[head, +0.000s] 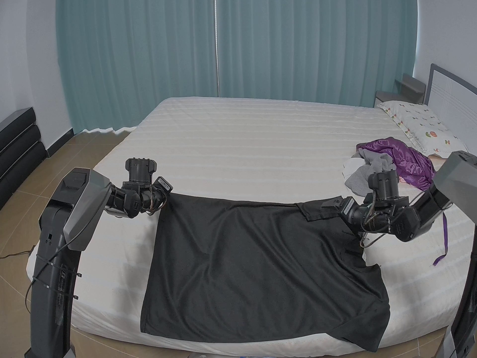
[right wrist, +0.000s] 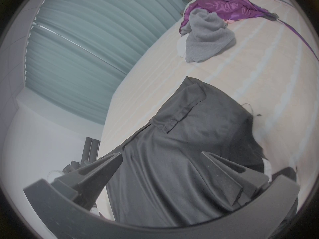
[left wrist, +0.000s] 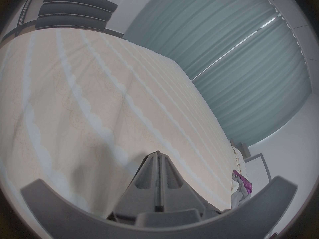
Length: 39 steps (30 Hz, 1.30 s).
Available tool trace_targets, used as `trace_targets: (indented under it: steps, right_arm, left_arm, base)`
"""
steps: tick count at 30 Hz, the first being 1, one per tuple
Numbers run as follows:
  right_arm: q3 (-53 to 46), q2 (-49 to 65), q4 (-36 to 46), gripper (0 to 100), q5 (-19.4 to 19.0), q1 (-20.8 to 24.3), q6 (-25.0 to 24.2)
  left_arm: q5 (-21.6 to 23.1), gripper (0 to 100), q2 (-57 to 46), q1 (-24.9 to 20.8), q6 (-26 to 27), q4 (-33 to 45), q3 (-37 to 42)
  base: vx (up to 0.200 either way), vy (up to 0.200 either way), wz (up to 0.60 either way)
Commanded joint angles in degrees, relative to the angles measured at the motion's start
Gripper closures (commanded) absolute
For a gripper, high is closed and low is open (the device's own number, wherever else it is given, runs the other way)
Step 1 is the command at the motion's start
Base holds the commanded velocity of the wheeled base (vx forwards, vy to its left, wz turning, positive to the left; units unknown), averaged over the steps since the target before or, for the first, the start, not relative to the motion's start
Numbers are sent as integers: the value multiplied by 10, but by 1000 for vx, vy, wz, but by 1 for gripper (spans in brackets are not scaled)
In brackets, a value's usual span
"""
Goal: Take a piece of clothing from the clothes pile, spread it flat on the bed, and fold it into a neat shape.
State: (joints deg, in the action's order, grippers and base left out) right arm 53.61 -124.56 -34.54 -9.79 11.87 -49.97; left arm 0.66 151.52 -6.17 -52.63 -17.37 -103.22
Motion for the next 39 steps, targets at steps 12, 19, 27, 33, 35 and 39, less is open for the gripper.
trace_targets:
  steps: [12, 19, 27, 33, 35, 39]
  right_arm:
    - [331, -204, 213, 0, 54, 4, -31]
    - [386, -234, 199, 0, 71, 3, -33]
    - [454, -282, 117, 0, 94, -4, -28]
    - [540, -335, 25, 0, 155, -12, -14]
    - [545, -341, -12, 0, 167, -16, -3]
    - [550, -343, -62, 0, 173, -26, 36]
  left_arm:
    - [2, 100, 9, 3, -13, -6, 7]
    - [1, 100, 11, 3, -13, -6, 7]
    - [0, 100, 12, 3, -13, -4, 8]
    - [0, 100, 11, 2, -13, -6, 16]
    - [-1, 100, 11, 2, -13, -6, 16]
    - [-1, 100, 11, 2, -13, -6, 16]
  base:
    - [0, 0, 0]
    - [0, 0, 0]
    - [0, 0, 0]
    - [0, 0, 0]
    - [0, 0, 0]
    - [0, 0, 0]
